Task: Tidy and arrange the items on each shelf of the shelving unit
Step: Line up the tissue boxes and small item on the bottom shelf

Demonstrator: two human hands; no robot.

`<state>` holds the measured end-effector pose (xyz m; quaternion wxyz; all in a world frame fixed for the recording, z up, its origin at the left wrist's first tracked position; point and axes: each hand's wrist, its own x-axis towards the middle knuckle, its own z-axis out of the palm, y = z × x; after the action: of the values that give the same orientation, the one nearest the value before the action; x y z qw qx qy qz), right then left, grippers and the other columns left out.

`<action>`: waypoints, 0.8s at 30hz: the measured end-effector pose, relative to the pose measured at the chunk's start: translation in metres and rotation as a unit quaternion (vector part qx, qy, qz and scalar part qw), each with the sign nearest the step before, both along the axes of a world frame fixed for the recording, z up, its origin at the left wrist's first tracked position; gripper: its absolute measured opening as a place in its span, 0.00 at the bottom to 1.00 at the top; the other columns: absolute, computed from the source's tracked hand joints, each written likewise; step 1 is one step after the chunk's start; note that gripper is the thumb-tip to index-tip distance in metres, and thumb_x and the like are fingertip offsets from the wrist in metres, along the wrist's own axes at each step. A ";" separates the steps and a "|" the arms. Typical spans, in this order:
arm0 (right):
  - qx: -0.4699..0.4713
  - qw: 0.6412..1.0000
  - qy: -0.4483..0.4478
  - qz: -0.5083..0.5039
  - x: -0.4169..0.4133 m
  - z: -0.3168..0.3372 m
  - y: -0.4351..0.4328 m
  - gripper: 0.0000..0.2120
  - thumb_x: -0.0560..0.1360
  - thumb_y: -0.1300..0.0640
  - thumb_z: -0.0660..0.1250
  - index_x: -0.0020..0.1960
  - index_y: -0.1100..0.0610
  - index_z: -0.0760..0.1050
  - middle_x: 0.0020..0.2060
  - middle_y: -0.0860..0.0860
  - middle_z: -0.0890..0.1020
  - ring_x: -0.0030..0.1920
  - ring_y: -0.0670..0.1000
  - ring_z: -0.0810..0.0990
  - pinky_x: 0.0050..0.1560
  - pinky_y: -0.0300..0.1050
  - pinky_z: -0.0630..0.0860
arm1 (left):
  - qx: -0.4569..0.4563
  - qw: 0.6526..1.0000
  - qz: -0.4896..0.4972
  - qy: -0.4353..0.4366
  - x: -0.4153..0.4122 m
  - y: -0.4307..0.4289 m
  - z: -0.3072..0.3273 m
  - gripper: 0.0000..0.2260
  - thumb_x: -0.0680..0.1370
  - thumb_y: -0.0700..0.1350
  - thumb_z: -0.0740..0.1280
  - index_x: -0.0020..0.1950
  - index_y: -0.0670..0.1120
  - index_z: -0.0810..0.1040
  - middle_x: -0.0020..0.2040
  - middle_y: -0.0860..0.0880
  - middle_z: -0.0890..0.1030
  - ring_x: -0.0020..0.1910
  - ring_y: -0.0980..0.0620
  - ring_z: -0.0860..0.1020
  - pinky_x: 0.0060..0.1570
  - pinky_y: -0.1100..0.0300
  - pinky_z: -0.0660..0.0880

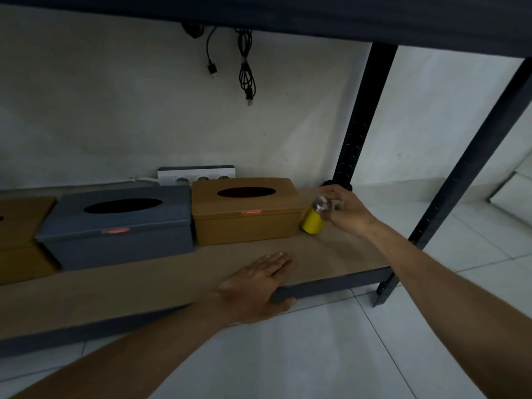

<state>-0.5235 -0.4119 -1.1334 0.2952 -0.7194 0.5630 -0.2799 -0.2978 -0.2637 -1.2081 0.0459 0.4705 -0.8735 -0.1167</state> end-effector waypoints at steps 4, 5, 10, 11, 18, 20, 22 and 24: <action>-0.020 0.998 0.047 0.028 0.008 0.000 -0.003 0.16 0.65 0.55 0.69 0.49 0.39 0.81 0.50 0.40 0.82 0.53 0.43 0.81 0.56 0.52 0.81 | -0.007 1.000 -0.002 0.002 0.001 -0.002 -0.004 0.35 0.82 0.65 0.51 0.82 0.50 0.40 0.81 0.54 0.40 0.74 0.65 0.35 0.65 0.73 0.29; -0.010 0.999 0.037 0.027 0.012 0.004 -0.001 0.16 0.65 0.53 0.70 0.50 0.39 0.81 0.52 0.41 0.82 0.54 0.44 0.81 0.55 0.53 0.82 | -0.008 1.000 -0.002 0.001 0.001 -0.003 -0.006 0.36 0.82 0.65 0.51 0.82 0.50 0.41 0.81 0.54 0.40 0.74 0.65 0.35 0.66 0.72 0.29; 0.015 1.000 0.023 0.003 0.025 0.004 -0.001 0.18 0.65 0.51 0.78 0.53 0.43 0.79 0.50 0.49 0.78 0.50 0.50 0.80 0.41 0.52 0.84 | -0.012 1.000 -0.006 0.010 0.001 -0.003 -0.005 0.36 0.82 0.65 0.52 0.82 0.49 0.42 0.81 0.52 0.41 0.76 0.62 0.37 0.68 0.71 0.30; -0.008 1.000 0.025 -0.002 0.024 0.004 -0.001 0.16 0.63 0.46 0.76 0.50 0.40 0.79 0.49 0.49 0.80 0.48 0.50 0.81 0.42 0.55 0.84 | -0.014 1.000 -0.007 0.012 0.002 -0.003 -0.005 0.36 0.82 0.65 0.52 0.82 0.48 0.42 0.81 0.52 0.41 0.77 0.61 0.38 0.68 0.71 0.30; -0.038 0.998 0.054 0.014 0.015 0.001 -0.007 0.14 0.71 0.57 0.69 0.46 0.36 0.80 0.48 0.37 0.83 0.52 0.41 0.81 0.54 0.42 0.79 | -0.011 1.000 -0.008 0.015 0.002 -0.002 -0.005 0.37 0.81 0.66 0.53 0.82 0.49 0.41 0.81 0.53 0.40 0.77 0.61 0.38 0.71 0.68 0.33; -0.031 0.999 0.033 -0.002 0.015 0.000 -0.006 0.13 0.73 0.59 0.69 0.49 0.41 0.80 0.48 0.41 0.83 0.50 0.41 0.80 0.52 0.41 0.78 | -0.012 1.000 -0.007 0.015 0.002 -0.002 -0.005 0.37 0.81 0.66 0.53 0.82 0.50 0.41 0.81 0.53 0.40 0.78 0.60 0.38 0.72 0.67 0.34; -0.036 0.999 0.018 -0.018 0.016 -0.002 -0.004 0.11 0.73 0.59 0.70 0.53 0.48 0.79 0.48 0.45 0.81 0.47 0.44 0.79 0.45 0.39 0.76 | -0.015 1.000 -0.008 0.015 0.002 -0.002 -0.004 0.37 0.81 0.66 0.53 0.82 0.50 0.41 0.81 0.54 0.40 0.78 0.60 0.38 0.72 0.66 0.34; -0.038 0.999 0.006 -0.017 0.019 -0.003 -0.003 0.11 0.72 0.59 0.71 0.54 0.51 0.78 0.47 0.48 0.81 0.47 0.48 0.81 0.42 0.42 0.77 | -0.017 1.000 -0.011 0.017 0.002 -0.001 -0.003 0.38 0.81 0.66 0.54 0.82 0.49 0.41 0.80 0.55 0.39 0.76 0.62 0.37 0.72 0.67 0.33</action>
<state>-0.5049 -0.4154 -1.1369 0.2598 -0.7221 0.5659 -0.3015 -0.2958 -0.2646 -1.2113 0.0676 0.4579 -0.8795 -0.1104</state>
